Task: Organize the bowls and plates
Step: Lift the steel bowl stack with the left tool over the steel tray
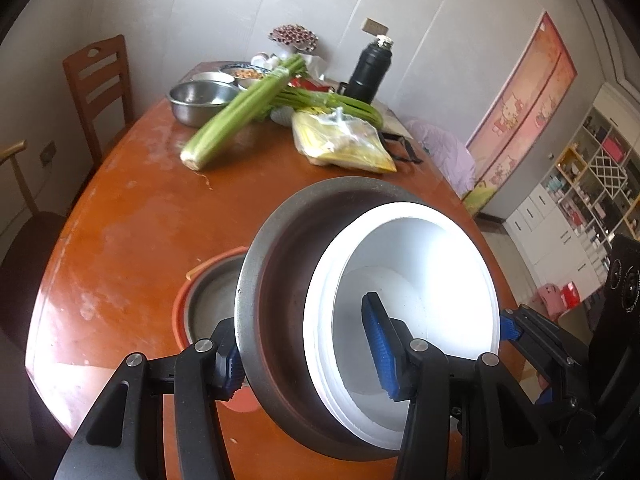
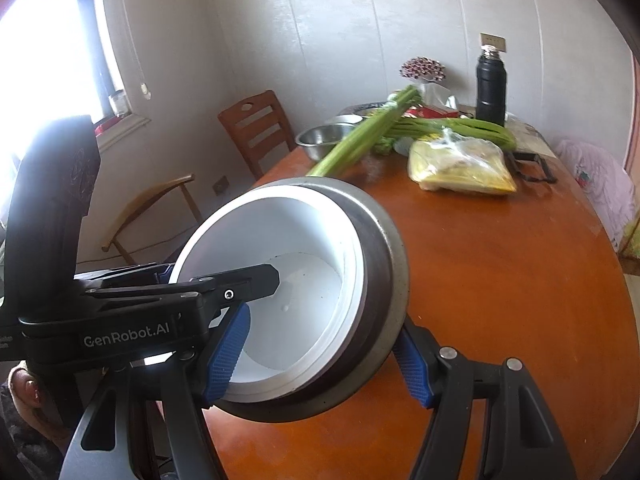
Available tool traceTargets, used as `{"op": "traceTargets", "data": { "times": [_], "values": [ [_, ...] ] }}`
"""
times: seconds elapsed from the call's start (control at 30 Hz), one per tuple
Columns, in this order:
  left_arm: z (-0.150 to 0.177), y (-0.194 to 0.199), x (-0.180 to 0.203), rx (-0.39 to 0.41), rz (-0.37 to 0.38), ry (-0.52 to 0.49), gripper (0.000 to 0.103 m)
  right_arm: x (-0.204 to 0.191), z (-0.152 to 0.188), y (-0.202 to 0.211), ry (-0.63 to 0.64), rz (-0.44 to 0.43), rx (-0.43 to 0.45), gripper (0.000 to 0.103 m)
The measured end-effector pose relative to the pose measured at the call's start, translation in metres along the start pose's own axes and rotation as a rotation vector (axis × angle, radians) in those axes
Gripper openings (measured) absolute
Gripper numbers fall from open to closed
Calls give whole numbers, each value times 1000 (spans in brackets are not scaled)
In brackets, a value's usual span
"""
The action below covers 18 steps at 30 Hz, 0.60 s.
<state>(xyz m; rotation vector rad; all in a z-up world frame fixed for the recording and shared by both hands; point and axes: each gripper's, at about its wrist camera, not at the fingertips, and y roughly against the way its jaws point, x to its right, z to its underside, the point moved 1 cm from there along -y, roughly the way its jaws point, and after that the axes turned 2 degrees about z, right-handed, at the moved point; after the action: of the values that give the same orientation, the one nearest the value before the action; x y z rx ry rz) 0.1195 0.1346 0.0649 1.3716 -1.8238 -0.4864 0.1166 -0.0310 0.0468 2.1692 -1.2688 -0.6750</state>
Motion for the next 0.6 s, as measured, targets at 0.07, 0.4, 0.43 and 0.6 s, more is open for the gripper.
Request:
{"op": "traceTargets", "data": {
  "times": [0.07, 0.4, 0.43, 0.6],
  "values": [
    [-3, 2, -6, 8, -8, 3, 52, -6, -5, -5, 12, -9, 0, 69],
    [-9, -22, -42, -27, -26, 67, 52, -19, -15, -44, 40, -40, -55, 69],
    [-8, -28, -45, -37, -28, 72, 52, -19, -13, -47, 38, -40, -62, 69],
    [-4, -47, -53, -78, -22, 92, 52, -13, -5, -64, 21, -45, -104, 69]
  ]
}}
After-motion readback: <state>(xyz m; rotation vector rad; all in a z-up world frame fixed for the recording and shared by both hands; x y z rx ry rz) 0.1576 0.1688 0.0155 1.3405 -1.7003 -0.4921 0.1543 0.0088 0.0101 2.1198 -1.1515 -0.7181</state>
